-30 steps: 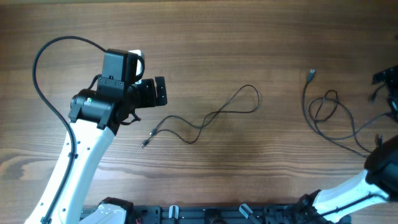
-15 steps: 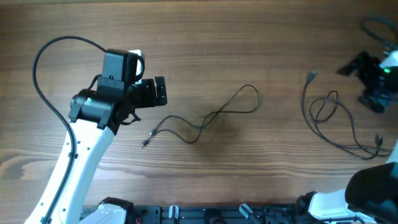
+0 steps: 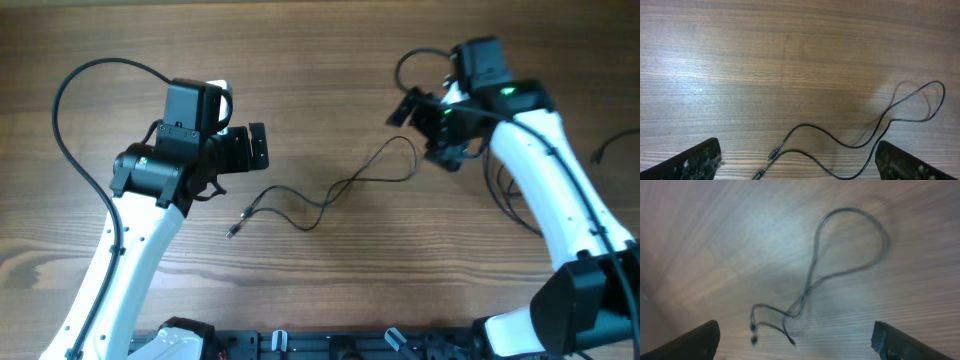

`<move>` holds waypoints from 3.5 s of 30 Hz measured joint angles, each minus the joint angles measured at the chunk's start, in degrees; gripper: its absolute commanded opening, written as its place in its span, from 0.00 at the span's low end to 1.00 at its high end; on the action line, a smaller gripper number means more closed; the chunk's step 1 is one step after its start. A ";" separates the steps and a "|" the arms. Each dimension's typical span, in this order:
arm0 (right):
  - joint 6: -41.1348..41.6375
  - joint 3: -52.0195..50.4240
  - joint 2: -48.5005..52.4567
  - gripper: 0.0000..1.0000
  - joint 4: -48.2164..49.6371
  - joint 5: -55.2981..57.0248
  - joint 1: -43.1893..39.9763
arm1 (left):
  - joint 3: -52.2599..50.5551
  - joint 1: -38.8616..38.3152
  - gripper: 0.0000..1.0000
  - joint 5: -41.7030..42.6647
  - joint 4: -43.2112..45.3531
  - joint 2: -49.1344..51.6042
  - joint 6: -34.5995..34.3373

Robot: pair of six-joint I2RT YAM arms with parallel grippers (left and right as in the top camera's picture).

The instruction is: Untangle cables

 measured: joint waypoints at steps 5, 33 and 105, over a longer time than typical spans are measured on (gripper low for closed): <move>9.97 -11.13 0.00 0.96 12.57 0.33 8.79 | 0.00 0.00 1.00 0.02 -0.04 0.00 0.00; 22.14 -26.21 8.92 0.04 44.26 10.29 22.32 | 0.00 0.00 1.00 0.00 0.00 0.00 0.00; -20.24 -2.93 -24.79 1.00 -1.27 16.11 -16.61 | 0.00 0.00 1.00 0.00 0.00 0.00 0.00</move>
